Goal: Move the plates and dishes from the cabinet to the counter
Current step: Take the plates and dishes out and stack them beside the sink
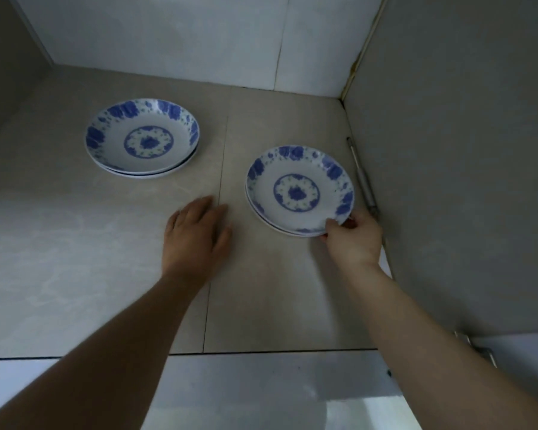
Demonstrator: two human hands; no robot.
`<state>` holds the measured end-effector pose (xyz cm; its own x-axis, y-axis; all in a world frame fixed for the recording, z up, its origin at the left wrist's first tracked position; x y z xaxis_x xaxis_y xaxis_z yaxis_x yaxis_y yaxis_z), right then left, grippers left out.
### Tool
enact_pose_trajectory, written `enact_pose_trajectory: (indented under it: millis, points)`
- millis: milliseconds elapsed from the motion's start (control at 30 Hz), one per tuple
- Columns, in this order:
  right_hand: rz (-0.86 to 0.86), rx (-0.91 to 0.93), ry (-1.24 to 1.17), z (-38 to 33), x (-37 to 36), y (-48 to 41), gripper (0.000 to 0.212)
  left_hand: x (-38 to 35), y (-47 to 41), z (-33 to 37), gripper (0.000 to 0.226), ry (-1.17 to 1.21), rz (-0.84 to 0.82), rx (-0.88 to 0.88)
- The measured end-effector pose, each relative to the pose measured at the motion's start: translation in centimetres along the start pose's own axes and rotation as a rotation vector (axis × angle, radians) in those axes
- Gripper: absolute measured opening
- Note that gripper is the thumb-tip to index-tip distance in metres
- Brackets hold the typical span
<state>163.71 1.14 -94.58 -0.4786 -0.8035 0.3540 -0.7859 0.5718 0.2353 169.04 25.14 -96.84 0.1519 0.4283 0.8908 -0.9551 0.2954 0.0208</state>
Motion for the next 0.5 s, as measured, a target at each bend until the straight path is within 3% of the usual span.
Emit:
enact_pose_trajectory:
  millis: [233,500]
  points:
    - [-0.069,-0.02,0.073,2.2,2.1,7.0,0.021,0.4,7.1,-2.0,0.064,-0.127,-0.177,-0.089]
    - [-0.259,-0.006,0.193,5.4,4.6,12.1,0.026,1.7,11.2,-1.5,0.066,-0.057,-0.181,-0.054]
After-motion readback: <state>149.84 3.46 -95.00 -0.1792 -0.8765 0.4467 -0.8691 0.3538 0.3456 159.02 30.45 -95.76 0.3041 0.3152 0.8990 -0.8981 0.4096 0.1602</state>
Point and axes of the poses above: each hand's wrist, its own y-axis away from the middle knuckle, its own x-axis out of the back of the hand, z = x × y, the point moved 5 cm from there along -y, towards the middle knuckle, and after that the axes turned 8 degrees about -z, right-handed, at the moved point
